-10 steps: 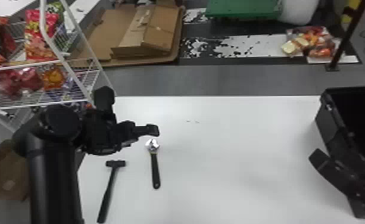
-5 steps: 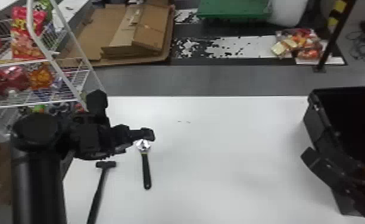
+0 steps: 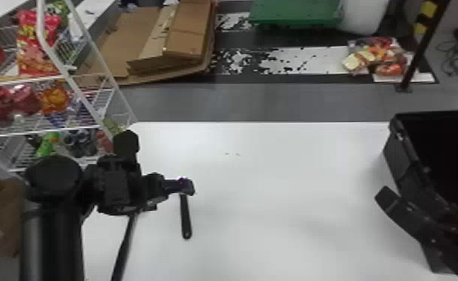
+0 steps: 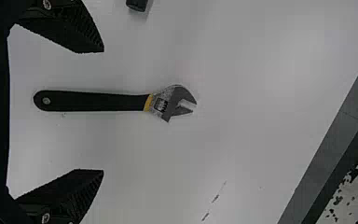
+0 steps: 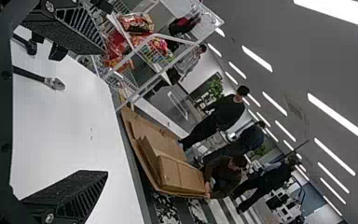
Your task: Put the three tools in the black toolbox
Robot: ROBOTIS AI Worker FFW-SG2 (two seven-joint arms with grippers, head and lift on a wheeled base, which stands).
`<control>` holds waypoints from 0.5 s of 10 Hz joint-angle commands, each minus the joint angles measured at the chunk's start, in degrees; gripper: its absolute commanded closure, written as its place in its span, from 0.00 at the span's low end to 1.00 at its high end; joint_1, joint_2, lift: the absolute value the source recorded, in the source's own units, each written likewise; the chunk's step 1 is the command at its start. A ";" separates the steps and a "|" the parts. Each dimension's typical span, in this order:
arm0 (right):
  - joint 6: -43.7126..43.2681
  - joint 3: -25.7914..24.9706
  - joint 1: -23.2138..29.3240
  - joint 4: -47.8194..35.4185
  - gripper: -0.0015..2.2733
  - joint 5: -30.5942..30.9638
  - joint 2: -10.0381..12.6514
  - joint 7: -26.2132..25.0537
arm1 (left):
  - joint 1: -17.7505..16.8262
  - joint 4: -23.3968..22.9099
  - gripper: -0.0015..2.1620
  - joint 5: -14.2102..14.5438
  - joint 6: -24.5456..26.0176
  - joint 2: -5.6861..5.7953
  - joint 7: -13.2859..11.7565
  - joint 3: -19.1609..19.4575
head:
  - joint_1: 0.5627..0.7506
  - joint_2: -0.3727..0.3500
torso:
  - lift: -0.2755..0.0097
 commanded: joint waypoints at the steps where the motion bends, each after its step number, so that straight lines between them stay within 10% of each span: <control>1: -0.17 -0.09 -0.02 0.41 0.04 -0.68 0.00 0.44 | -0.56 1.82 0.04 -0.84 0.07 0.00 0.25 -2.01 | 0.70 0.77 | 0.77; 5: -1.05 -2.20 0.95 1.20 0.04 -3.32 0.00 1.93 | -2.49 6.92 0.04 -3.39 0.07 -0.26 0.61 -6.84 | 0.70 0.70 | 0.77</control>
